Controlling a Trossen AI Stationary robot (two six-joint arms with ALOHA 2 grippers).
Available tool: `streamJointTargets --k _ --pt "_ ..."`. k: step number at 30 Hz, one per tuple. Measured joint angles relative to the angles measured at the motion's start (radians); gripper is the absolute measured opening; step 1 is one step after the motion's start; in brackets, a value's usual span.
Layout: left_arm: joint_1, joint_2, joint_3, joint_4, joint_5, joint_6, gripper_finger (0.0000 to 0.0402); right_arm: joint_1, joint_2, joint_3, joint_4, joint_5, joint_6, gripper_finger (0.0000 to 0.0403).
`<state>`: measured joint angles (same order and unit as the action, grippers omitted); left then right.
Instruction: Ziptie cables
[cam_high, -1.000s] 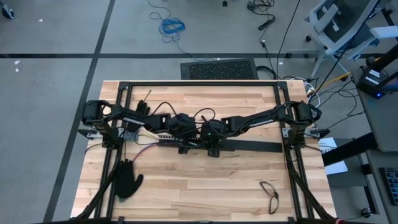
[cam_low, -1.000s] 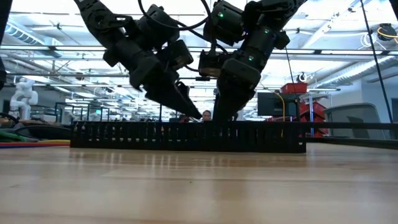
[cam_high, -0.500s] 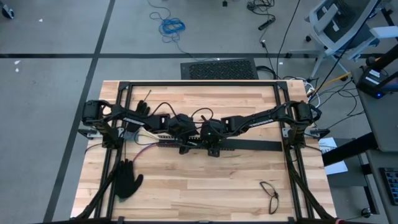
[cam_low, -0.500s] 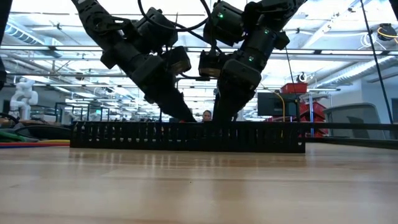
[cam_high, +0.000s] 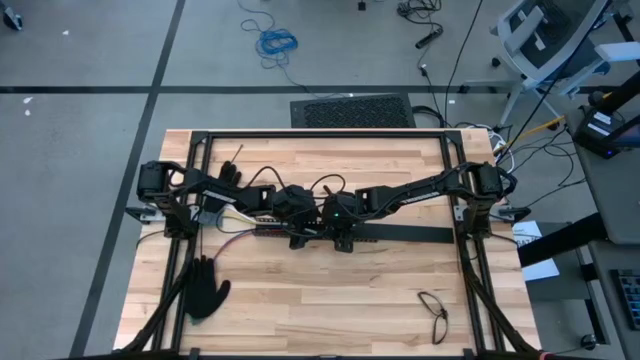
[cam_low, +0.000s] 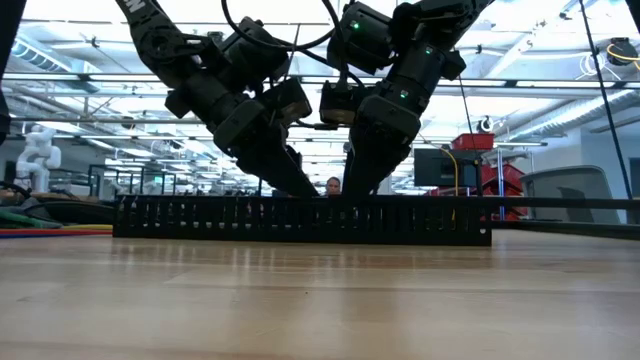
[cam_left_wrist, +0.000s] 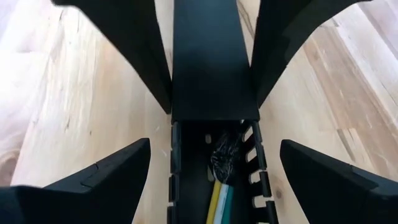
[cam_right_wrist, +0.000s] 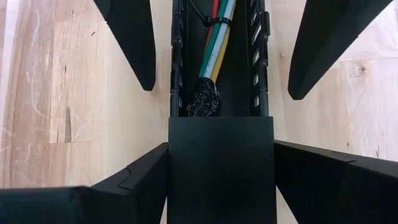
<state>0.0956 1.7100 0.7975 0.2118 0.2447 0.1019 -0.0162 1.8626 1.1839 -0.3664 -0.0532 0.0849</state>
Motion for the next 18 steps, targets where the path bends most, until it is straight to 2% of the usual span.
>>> streamJointTargets --k 11,18 --pt "0.000 0.051 0.000 0.075 0.010 -0.019 0.0354 -0.004 0.000 0.000 -0.001 -0.001 0.000 0.0247" --pt "0.003 0.051 0.000 0.053 0.011 -0.045 0.0354 -0.004 0.000 0.000 -0.001 -0.001 -0.001 0.0247"
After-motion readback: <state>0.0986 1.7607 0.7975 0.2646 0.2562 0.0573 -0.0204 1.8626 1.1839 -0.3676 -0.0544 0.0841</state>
